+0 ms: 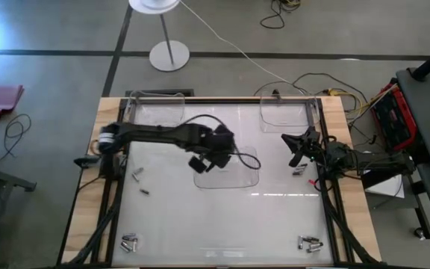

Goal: Sort batteries
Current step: Put the silver battery into the middle transparent bin

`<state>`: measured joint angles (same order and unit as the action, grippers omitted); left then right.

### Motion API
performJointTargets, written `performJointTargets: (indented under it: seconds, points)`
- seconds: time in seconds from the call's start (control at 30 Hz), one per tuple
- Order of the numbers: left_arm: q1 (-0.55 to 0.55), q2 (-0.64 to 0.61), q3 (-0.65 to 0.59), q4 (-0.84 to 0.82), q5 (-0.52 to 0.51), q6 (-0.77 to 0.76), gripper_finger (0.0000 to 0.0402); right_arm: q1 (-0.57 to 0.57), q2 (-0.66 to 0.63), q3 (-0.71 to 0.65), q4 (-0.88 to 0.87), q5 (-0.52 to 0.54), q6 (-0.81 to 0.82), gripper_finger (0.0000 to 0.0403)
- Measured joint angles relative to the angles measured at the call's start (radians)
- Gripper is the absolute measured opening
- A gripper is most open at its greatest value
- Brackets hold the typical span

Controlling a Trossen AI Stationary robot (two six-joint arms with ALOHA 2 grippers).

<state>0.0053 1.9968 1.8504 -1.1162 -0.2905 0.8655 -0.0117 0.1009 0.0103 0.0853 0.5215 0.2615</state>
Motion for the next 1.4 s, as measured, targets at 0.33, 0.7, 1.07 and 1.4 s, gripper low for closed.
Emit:
performJointTargets:
  seconds: [0.33, 0.7, 1.07, 1.4]
  points:
    - [-0.013, 0.311, 0.439, -0.209, 0.009, 0.256, 0.0021, 0.000, 0.000, 0.000, 0.000, 0.000, 0.000, 0.0013]
    - [-0.036, 0.355, 0.484, -0.198, 0.157, 0.303, 0.0021, 0.000, 0.000, 0.000, 0.000, 0.000, 0.000, 0.0013]
    - [-0.036, 0.408, 0.463, -0.142, 0.226, 0.305, 0.0021, 0.000, 0.000, 0.000, 0.000, 0.000, 0.000, 0.0013]
    - [-0.027, 0.409, 0.337, -0.122, 0.201, 0.337, 0.0021, 0.000, 0.000, 0.000, 0.000, 0.000, 0.000, 0.0013]
